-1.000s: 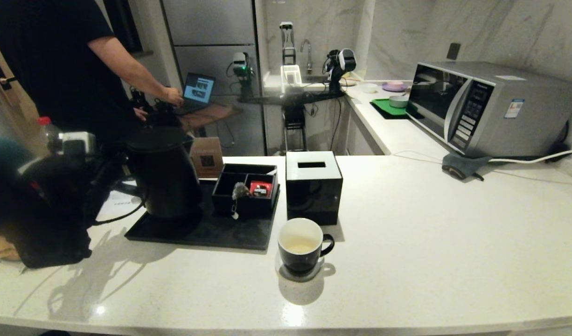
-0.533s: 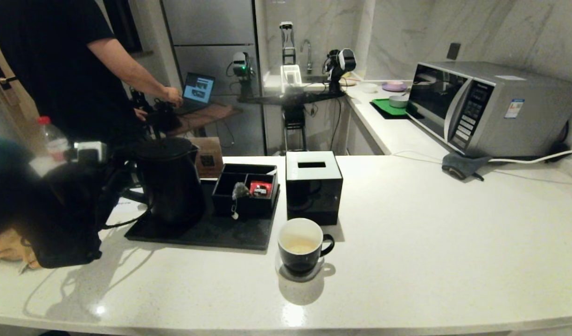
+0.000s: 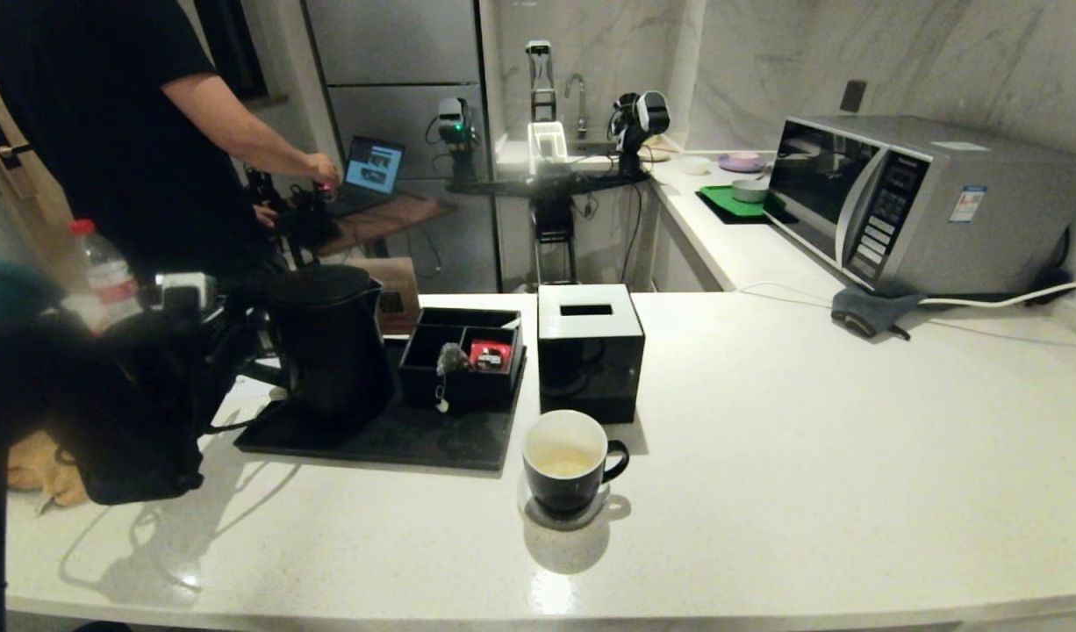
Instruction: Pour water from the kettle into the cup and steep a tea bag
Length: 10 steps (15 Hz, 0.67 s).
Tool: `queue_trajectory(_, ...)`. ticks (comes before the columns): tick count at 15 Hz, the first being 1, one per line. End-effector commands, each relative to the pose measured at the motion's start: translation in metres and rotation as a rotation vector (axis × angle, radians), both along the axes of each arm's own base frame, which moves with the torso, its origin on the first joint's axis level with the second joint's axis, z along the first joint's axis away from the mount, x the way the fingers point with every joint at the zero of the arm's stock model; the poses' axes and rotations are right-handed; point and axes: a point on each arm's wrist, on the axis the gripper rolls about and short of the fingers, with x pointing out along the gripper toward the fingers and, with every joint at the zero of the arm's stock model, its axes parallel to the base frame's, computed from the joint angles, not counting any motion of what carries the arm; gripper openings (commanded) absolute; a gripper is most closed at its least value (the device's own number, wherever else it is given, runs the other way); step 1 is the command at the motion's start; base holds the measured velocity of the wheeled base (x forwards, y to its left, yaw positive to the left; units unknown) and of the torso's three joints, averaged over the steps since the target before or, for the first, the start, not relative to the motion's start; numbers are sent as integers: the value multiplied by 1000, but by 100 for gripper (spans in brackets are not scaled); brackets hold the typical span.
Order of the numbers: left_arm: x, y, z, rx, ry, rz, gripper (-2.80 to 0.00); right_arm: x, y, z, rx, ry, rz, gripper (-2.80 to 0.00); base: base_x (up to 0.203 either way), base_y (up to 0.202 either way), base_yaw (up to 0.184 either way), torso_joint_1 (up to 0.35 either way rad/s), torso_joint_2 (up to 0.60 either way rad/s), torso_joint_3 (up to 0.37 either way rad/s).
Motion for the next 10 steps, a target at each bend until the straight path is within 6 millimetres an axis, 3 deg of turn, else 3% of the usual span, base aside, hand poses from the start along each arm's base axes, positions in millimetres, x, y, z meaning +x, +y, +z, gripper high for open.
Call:
queue_trajectory(1, -1, 0, -1, 2, -16, -1, -280, 0, 0, 0, 0, 1, 0, -280, 0, 0, 0, 0, 0, 0)
queue_trajectory(10, 0, 0, -2, 4, -12, 0, -280, 0, 0, 0, 0, 1, 0, -280, 0, 0, 0, 0, 0, 0)
